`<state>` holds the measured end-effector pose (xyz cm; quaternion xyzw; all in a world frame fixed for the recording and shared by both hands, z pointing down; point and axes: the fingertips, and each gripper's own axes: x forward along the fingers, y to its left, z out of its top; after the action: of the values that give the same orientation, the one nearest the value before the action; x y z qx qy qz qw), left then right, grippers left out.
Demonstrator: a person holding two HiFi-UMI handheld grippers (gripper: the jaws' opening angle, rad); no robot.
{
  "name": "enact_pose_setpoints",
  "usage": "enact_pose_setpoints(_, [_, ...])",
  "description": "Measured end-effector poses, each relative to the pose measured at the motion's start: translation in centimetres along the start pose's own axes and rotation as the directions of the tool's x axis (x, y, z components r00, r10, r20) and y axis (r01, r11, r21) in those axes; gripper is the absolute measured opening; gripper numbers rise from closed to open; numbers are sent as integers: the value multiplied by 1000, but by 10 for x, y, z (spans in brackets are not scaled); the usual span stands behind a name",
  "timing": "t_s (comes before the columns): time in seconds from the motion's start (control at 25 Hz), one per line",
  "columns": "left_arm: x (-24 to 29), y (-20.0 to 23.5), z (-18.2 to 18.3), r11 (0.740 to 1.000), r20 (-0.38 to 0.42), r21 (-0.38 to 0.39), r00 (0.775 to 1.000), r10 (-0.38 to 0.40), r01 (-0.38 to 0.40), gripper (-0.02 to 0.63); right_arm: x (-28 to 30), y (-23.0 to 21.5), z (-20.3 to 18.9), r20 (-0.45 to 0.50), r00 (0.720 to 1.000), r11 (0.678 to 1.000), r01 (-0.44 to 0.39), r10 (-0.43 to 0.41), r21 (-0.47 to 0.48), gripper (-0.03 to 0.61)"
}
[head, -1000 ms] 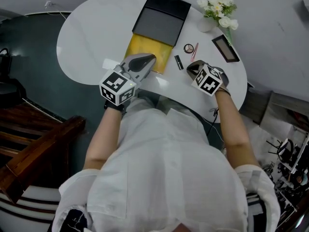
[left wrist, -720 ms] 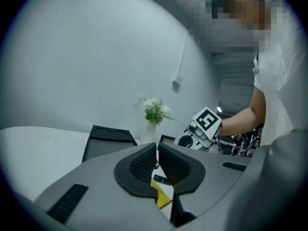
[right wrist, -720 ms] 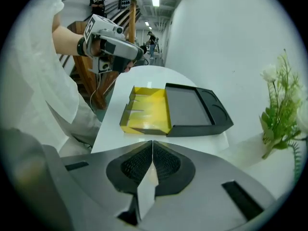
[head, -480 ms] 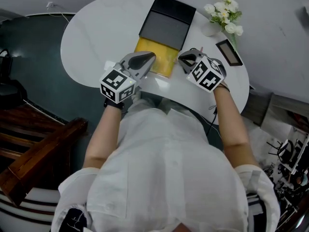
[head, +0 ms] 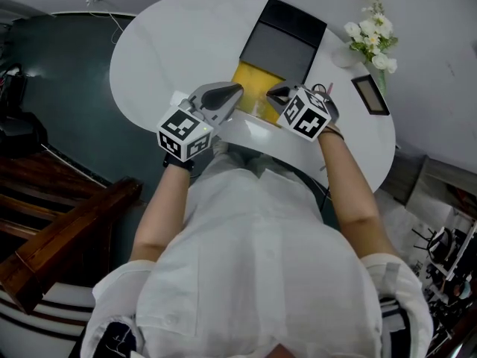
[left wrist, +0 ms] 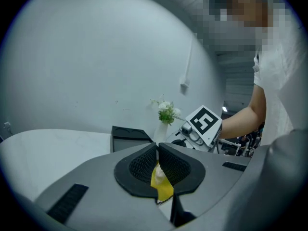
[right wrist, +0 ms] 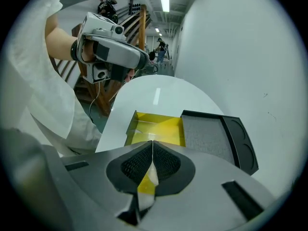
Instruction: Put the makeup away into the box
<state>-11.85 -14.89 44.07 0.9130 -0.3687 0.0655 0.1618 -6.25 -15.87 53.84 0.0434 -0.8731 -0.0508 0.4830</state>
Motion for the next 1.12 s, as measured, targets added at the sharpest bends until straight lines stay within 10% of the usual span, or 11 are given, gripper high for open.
enact_pose_setpoints(0.68, [-1,18,8,995,-17,14,995,-98,98,21,-1,-15,14,9,997,993,75,-76,87,60])
enact_pose_setpoints(1.12, [32,-7,8,978,-54,39,978,-202,205,21,-39,-18,-57,-52,980,937,200,-194,285,61])
